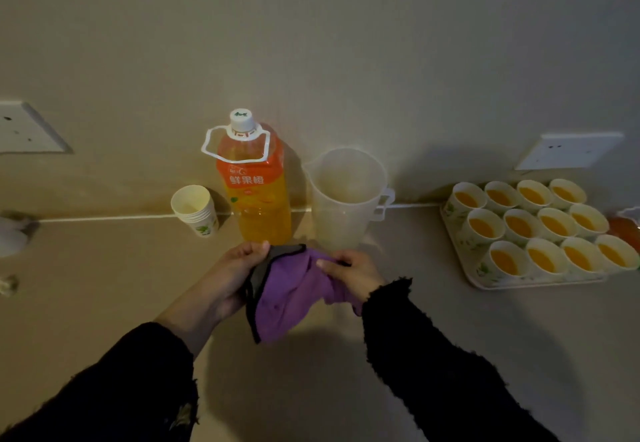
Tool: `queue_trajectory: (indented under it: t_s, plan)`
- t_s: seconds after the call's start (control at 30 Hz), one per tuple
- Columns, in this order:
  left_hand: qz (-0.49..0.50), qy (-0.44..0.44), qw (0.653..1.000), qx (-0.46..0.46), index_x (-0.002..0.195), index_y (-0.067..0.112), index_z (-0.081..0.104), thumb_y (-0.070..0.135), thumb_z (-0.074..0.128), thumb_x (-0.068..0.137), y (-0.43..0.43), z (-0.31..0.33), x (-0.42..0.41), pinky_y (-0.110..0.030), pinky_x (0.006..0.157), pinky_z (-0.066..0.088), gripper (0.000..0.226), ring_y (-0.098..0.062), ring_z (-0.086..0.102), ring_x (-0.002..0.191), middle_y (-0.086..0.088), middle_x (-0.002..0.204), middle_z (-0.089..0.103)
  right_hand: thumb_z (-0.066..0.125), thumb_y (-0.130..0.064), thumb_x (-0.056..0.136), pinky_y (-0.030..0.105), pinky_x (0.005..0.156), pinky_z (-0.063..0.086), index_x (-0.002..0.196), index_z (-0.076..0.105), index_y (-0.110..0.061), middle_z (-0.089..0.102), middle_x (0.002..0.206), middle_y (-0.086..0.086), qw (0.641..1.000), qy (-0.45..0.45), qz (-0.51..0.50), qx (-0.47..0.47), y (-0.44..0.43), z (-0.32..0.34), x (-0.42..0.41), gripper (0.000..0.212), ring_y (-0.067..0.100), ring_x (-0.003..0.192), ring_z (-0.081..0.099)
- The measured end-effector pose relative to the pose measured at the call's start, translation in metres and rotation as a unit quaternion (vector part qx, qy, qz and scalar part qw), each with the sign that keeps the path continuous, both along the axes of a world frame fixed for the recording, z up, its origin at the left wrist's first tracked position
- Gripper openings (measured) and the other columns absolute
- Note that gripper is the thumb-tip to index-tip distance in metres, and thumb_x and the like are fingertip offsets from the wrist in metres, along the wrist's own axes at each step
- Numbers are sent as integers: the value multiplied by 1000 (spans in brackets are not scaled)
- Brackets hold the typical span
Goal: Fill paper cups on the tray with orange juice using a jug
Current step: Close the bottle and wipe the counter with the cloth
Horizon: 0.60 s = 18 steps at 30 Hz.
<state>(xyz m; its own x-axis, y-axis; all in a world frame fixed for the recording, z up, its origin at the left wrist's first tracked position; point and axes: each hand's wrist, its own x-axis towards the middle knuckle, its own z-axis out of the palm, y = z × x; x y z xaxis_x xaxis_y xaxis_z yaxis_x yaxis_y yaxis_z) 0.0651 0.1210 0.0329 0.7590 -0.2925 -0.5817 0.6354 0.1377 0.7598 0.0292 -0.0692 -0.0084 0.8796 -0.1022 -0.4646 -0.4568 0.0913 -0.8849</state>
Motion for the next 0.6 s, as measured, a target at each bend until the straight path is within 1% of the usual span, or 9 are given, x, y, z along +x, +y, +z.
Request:
queue_trajectory:
  t_s: [0.1,0.2,0.27,0.33,0.37,0.43,0.5,0.53,0.6]
  plan:
    - [-15,33,999,25,87,12,55,12,48,97,-3,-12,0,-21,49,49,12,-15,58,62,-8,74,61,71,-2,81,26,65,44,68,60,-19,59,67,0,985,-38,54,-159,-22,5,-3,24,9,63,54]
    - [-40,81,995,30,86,10,52,4,44,98,-11,-19,-4,-17,35,43,16,-11,56,45,-7,63,57,72,4,76,21,65,42,66,57,-19,56,66,-2,977,-40,83,-194,-45,15,-8,29,7,63,51]
    - [-56,116,990,55,87,8,53,3,42,99,-16,-22,-7,-17,33,42,17,-11,54,44,-6,62,55,74,-2,76,12,60,41,72,59,-16,56,68,-4,952,16,172,-251,-63,25,-13,21,5,64,51]
    - [-62,145,984,85,88,6,53,1,38,98,-21,-26,-11,-20,36,47,19,-16,51,57,-8,72,52,75,-10,78,12,64,42,88,66,-12,60,78,-2,921,76,230,-305,-75,30,-19,13,9,74,55]
    - [-61,147,983,97,84,5,51,-2,37,98,-24,-26,-13,-23,41,51,21,-18,50,63,-9,76,51,75,-14,79,16,72,43,97,68,-12,63,89,1,898,97,242,-353,-79,28,-22,20,14,85,59]
    - [-57,108,979,164,82,7,48,-4,39,96,-25,-28,-17,-33,59,49,20,-23,52,72,-11,80,52,69,-22,83,26,91,40,118,61,-12,59,118,7,820,127,290,-477,-77,14,-24,37,24,112,55]
    - [-55,39,962,264,91,7,48,2,46,94,-25,-32,-19,-34,67,38,6,-27,50,81,-12,90,51,55,-30,93,35,104,35,133,47,-12,47,134,10,738,169,326,-566,-70,-6,-26,45,29,125,44]
    - [-59,14,957,284,93,9,47,5,48,93,-25,-34,-19,-32,66,33,4,-26,47,85,-11,93,47,49,-32,96,37,106,36,135,44,-10,46,136,11,726,193,330,-572,-67,-16,-27,45,29,125,44]
    - [-70,-11,953,296,92,12,47,10,51,92,-30,-34,-17,-32,65,30,5,-25,44,90,-11,94,45,46,-33,96,40,105,38,135,44,-7,49,136,13,740,204,323,-554,-62,-36,-30,47,30,123,47]
